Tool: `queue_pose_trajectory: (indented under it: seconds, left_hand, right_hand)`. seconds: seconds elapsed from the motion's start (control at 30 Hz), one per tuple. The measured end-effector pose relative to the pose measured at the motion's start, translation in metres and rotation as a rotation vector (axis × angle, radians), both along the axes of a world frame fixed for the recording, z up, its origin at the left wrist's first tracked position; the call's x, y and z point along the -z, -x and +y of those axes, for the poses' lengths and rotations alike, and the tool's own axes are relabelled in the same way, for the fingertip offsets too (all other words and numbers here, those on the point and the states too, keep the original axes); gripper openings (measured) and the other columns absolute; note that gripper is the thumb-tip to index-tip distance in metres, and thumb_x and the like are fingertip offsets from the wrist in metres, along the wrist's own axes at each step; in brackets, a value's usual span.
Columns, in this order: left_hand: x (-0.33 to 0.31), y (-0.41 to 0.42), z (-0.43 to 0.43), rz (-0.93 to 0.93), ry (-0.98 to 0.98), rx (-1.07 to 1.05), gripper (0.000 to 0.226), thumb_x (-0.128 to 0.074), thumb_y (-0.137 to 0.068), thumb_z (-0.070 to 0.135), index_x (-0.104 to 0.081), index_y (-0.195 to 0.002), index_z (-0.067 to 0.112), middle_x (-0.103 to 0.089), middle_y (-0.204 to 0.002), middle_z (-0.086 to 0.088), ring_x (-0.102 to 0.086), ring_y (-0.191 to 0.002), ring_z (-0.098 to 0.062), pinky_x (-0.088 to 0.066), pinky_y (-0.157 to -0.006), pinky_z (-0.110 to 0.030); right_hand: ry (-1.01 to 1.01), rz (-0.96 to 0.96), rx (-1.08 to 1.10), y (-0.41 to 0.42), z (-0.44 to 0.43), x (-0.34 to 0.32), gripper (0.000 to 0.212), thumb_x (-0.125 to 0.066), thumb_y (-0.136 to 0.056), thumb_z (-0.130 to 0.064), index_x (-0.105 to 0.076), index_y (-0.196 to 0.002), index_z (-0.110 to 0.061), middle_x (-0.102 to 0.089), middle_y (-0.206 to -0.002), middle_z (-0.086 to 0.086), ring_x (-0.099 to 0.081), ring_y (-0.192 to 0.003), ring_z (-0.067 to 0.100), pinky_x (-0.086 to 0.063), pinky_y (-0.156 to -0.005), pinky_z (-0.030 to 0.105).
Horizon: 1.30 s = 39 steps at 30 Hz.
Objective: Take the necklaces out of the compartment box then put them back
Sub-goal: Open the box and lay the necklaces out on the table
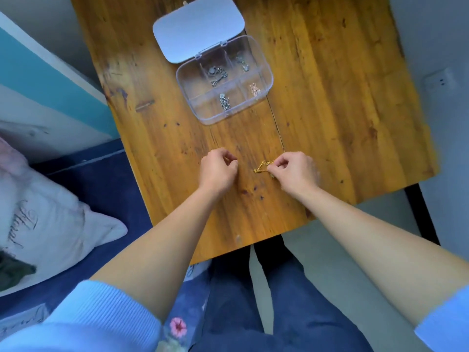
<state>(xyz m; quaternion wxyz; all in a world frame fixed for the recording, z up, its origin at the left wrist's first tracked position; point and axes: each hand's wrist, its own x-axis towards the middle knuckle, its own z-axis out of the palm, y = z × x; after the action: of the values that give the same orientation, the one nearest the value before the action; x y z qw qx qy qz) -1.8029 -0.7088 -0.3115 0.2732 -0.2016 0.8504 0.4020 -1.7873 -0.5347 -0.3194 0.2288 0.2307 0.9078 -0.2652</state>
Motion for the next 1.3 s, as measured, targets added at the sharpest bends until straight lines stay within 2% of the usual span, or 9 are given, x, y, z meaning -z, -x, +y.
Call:
queue_pose_trajectory:
  seconds: [0.17, 0.33, 0.47, 0.63, 0.8, 0.9, 1.0, 1.17, 1.3]
  left_hand:
    - [0.003, -0.001, 0.026, 0.163, 0.086, 0.199, 0.014, -0.066, -0.080, 0.033, -0.067, -0.083, 0.019, -0.070, -0.078, -0.001, -0.064, -0.081, -0.026, -0.054, -0.070, -0.038]
    - [0.015, -0.011, 0.038, 0.259, 0.210, 0.300, 0.030, -0.072, -0.075, 0.053, -0.061, -0.081, 0.025, -0.056, -0.082, 0.008, -0.053, -0.079, -0.015, -0.038, -0.061, -0.029]
    - [0.019, -0.010, 0.043, 0.276, 0.276, 0.382, 0.023, -0.071, -0.080, 0.045, -0.066, -0.075, 0.024, -0.052, -0.080, 0.008, -0.048, -0.080, -0.014, -0.038, -0.062, -0.031]
    - [0.019, -0.008, 0.041, 0.332, 0.277, 0.614, 0.014, -0.066, -0.081, 0.032, -0.061, -0.071, 0.024, -0.055, -0.080, 0.007, -0.053, -0.083, -0.016, -0.044, -0.059, -0.031]
    - [0.021, -0.008, 0.042, 0.360, 0.302, 0.663, 0.016, -0.065, -0.075, 0.029, -0.054, -0.066, 0.023, -0.054, -0.079, 0.004, -0.052, -0.081, -0.017, -0.043, -0.055, -0.030]
    - [0.020, -0.012, 0.044, 0.358, 0.280, 0.565, 0.018, -0.065, -0.074, 0.026, -0.051, -0.063, 0.022, -0.053, -0.073, 0.006, -0.051, -0.076, -0.015, -0.042, -0.056, -0.030]
    - [0.014, -0.014, 0.039, 0.245, 0.009, 0.193, 0.014, -0.069, -0.068, 0.018, -0.059, -0.059, 0.016, -0.063, -0.067, 0.004, -0.059, -0.064, -0.015, -0.050, -0.051, -0.030]
    - [0.009, -0.018, 0.017, 0.156, -0.318, -0.261, 0.009, -0.071, -0.069, -0.002, -0.063, -0.066, 0.002, -0.072, -0.068, -0.011, -0.065, -0.063, -0.017, -0.054, -0.060, -0.030]
    - [0.002, -0.020, 0.008, 0.067, -0.552, -0.453, 0.014, -0.064, -0.071, -0.003, -0.062, -0.074, 0.011, -0.066, -0.059, -0.001, -0.063, -0.063, -0.016, -0.052, -0.069, -0.029]
  right_hand:
    - [0.081, 0.085, -0.086, -0.013, 0.037, 0.002, 0.004, -0.068, -0.082, -0.027, -0.070, -0.080, -0.023, -0.066, -0.070, -0.008, -0.062, -0.075, 0.021, -0.049, -0.065, 0.031]
    - [0.082, 0.237, -0.215, -0.028, 0.059, 0.005, 0.013, -0.067, -0.084, -0.040, -0.067, -0.087, -0.027, -0.061, -0.079, -0.010, -0.058, -0.071, 0.016, -0.037, -0.058, 0.026]
    - [-0.026, 0.257, -0.285, -0.037, 0.049, 0.009, 0.029, -0.068, -0.076, -0.058, -0.063, -0.086, -0.032, -0.057, -0.080, -0.012, -0.051, -0.072, 0.011, -0.034, -0.059, 0.026]
    - [0.004, 0.325, -0.313, -0.036, 0.054, 0.018, 0.010, -0.067, -0.083, -0.038, -0.065, -0.082, -0.028, -0.060, -0.079, -0.010, -0.052, -0.067, 0.012, -0.033, -0.054, 0.024]
    - [0.197, 0.348, -0.229, -0.032, 0.071, 0.021, 0.010, -0.069, -0.081, -0.025, -0.062, -0.073, -0.025, -0.058, -0.069, -0.011, -0.054, -0.060, 0.008, -0.043, -0.053, 0.026]
    - [0.357, 0.281, -0.067, -0.028, 0.079, 0.021, 0.012, -0.070, -0.078, -0.021, -0.063, -0.069, -0.024, -0.064, -0.064, -0.008, -0.058, -0.060, 0.009, -0.045, -0.056, 0.027]
    - [0.376, 0.255, -0.005, -0.027, 0.083, 0.022, 0.013, -0.069, -0.079, -0.020, -0.062, -0.071, -0.027, -0.066, -0.066, -0.007, -0.062, -0.061, 0.012, -0.046, -0.058, 0.026]
    - [0.177, 0.358, -0.369, -0.027, 0.071, 0.017, 0.037, -0.071, -0.082, -0.027, -0.063, -0.118, -0.027, -0.054, -0.098, -0.007, -0.056, -0.066, 0.008, -0.046, -0.059, 0.024]
    - [0.118, 0.364, -0.503, -0.020, 0.052, 0.017, 0.040, -0.070, -0.083, -0.040, -0.065, -0.121, -0.029, -0.054, -0.100, -0.003, -0.052, -0.069, 0.014, -0.044, -0.058, 0.027]
